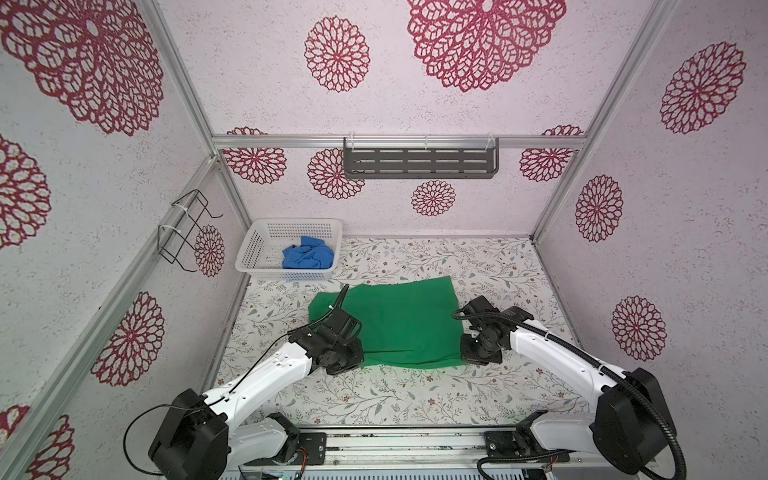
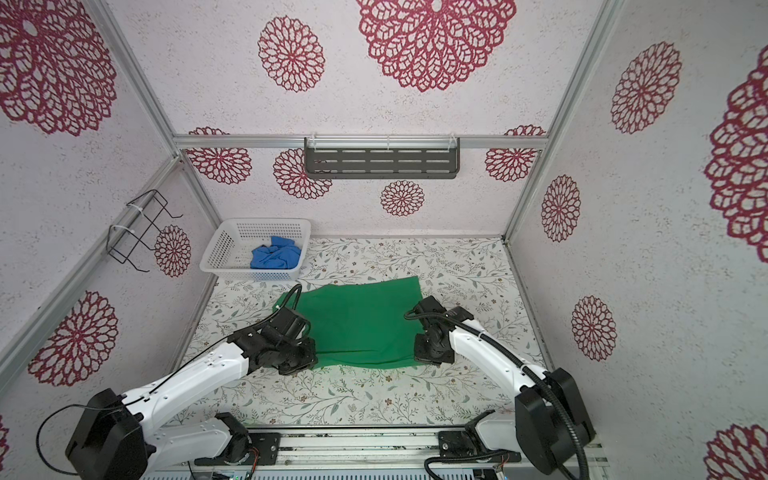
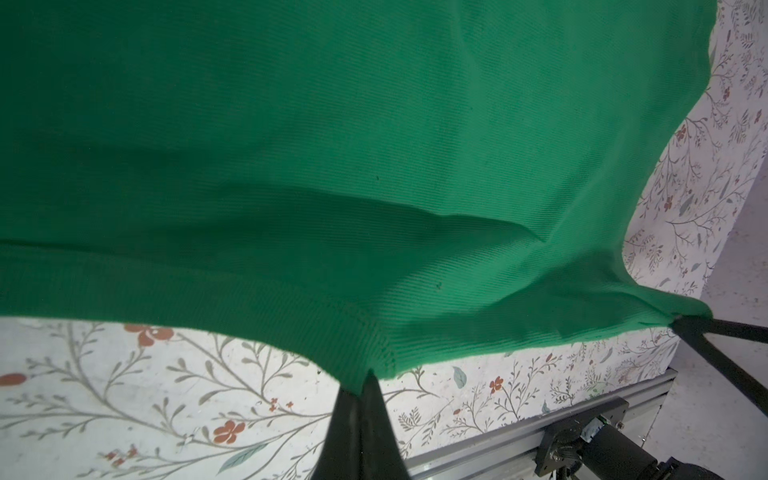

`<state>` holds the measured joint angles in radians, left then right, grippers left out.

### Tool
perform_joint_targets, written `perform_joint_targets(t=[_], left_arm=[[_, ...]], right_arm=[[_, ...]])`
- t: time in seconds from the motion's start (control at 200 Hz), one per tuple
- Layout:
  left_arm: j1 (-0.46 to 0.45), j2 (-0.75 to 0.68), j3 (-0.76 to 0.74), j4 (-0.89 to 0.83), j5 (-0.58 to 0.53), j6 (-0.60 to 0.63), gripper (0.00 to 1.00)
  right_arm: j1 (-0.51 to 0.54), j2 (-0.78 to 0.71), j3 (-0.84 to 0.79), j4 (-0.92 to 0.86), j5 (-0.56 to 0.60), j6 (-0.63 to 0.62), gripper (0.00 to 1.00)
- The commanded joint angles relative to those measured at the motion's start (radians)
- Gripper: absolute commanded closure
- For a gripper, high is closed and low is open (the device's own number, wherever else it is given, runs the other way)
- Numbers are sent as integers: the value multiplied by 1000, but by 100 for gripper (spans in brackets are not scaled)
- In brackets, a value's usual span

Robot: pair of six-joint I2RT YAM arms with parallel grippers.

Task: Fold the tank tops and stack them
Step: 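Lift the near hem with both grippers and fold it toward the far edge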

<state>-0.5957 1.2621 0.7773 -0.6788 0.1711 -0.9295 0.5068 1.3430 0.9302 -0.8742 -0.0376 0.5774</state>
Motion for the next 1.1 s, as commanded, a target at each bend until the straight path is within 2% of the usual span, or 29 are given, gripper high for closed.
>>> perform_joint_targets(t=[0.0, 0.32, 1.096], left_arm=[[30, 49, 42, -8, 13, 85, 100], [121, 165, 117, 6, 62, 181, 100], [280, 472, 308, 74, 171, 313, 100]], right_arm=[[-32, 27, 52, -35, 29, -71, 100], [-117, 155, 134, -4, -1, -153, 100], [-201, 507, 457, -40, 13, -265, 98]])
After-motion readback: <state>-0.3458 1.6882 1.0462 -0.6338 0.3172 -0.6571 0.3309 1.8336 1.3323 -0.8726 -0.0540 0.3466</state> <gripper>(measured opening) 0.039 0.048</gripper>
